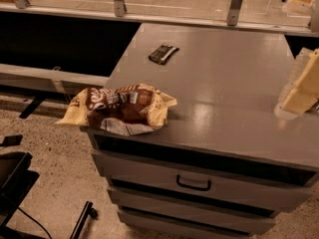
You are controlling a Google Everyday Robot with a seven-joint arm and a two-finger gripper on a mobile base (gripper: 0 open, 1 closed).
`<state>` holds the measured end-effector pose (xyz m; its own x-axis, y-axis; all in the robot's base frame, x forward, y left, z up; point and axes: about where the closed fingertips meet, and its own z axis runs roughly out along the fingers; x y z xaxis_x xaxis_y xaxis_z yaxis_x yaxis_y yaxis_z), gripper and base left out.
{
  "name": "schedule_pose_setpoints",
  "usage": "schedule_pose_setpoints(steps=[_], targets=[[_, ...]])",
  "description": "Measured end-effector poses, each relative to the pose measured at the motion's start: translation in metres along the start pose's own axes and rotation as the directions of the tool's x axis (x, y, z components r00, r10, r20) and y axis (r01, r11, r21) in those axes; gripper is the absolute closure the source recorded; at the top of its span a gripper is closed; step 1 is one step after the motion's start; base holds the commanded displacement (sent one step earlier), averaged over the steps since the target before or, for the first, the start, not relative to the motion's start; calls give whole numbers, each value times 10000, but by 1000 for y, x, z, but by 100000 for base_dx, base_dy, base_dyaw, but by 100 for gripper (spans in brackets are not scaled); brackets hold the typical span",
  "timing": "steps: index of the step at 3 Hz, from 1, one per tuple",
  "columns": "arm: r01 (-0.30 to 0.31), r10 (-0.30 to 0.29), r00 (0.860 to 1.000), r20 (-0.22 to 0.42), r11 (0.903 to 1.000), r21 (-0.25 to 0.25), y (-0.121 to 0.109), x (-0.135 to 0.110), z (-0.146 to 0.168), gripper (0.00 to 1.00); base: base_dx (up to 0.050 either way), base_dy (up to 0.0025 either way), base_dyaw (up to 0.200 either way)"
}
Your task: Pick brown chip bag
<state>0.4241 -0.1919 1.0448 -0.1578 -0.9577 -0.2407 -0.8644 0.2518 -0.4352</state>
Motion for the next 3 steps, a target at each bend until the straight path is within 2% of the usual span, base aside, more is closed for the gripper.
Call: schedule_pose_setpoints(steps=[1, 2, 3], targets=[[0, 0, 10000, 0, 10000, 0, 0, 0, 0, 0, 2262, -36, -4265], [8, -8, 10000, 5, 10000, 0, 0, 0, 0, 0, 0, 0, 0], [529, -528, 9981, 307, 9986, 2, 3, -26, -5, 0, 0, 0, 0]])
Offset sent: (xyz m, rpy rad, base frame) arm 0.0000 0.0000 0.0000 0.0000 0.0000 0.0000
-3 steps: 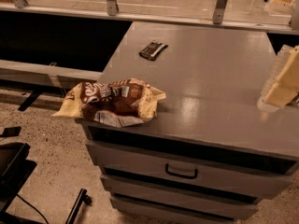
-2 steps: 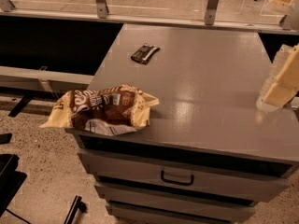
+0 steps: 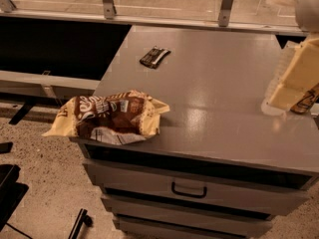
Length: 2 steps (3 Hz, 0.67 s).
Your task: Pick brown chip bag
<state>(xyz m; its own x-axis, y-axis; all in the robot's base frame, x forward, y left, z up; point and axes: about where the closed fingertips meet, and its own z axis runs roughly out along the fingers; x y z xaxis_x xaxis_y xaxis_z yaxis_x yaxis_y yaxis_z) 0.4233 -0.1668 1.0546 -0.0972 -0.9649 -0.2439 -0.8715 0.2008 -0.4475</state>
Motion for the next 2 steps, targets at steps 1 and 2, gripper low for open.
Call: schedule_pose_setpoints(steps=[1, 2], targets=[[1012, -1012, 9949, 2, 9945, -284, 7, -38, 7, 0, 0, 0, 0], [2447, -2489, 9671, -521, 9666, -757, 16, -81, 30, 0, 0, 0, 0]])
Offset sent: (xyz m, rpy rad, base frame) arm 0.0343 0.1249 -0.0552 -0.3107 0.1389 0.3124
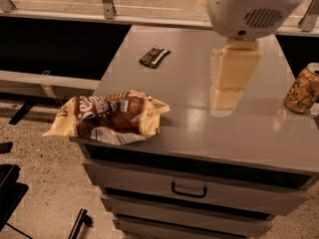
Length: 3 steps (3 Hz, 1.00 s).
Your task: Pick brown chip bag
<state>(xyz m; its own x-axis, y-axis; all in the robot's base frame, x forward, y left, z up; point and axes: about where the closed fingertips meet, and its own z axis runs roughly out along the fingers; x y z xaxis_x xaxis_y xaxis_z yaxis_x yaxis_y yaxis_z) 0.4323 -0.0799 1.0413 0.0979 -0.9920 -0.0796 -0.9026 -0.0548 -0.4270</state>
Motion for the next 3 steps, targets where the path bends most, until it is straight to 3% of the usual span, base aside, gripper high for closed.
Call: schedule_pose_setpoints(steps=[1, 2, 3], targets=[[157, -156, 9999, -37, 9994, 305, -1, -6, -12, 0, 0, 0, 0], [315, -317, 9994, 145, 9994, 144, 1, -15, -12, 0, 0, 0, 0], [747, -681, 9953, 683, 9923, -987, 11, -46, 22, 0, 0, 0, 0]])
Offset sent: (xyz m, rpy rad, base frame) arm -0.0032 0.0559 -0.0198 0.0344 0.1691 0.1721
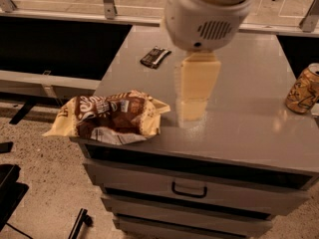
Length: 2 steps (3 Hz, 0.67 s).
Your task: Pick brown chip bag
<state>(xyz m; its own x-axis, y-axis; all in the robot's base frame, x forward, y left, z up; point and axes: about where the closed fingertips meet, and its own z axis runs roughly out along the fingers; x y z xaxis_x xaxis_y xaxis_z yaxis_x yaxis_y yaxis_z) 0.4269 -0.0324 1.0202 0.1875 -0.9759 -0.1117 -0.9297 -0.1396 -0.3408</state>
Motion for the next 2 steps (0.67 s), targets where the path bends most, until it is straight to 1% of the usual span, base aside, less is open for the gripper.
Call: schedule_pose_setpoints(steps=[1, 2], targets=[[3, 75, 9981, 611, 9919, -1270, 7, -15, 54, 0, 0, 0, 0], [20, 128, 9960, 885, 9862, -1653, 8, -22, 96, 0, 0, 0, 0]])
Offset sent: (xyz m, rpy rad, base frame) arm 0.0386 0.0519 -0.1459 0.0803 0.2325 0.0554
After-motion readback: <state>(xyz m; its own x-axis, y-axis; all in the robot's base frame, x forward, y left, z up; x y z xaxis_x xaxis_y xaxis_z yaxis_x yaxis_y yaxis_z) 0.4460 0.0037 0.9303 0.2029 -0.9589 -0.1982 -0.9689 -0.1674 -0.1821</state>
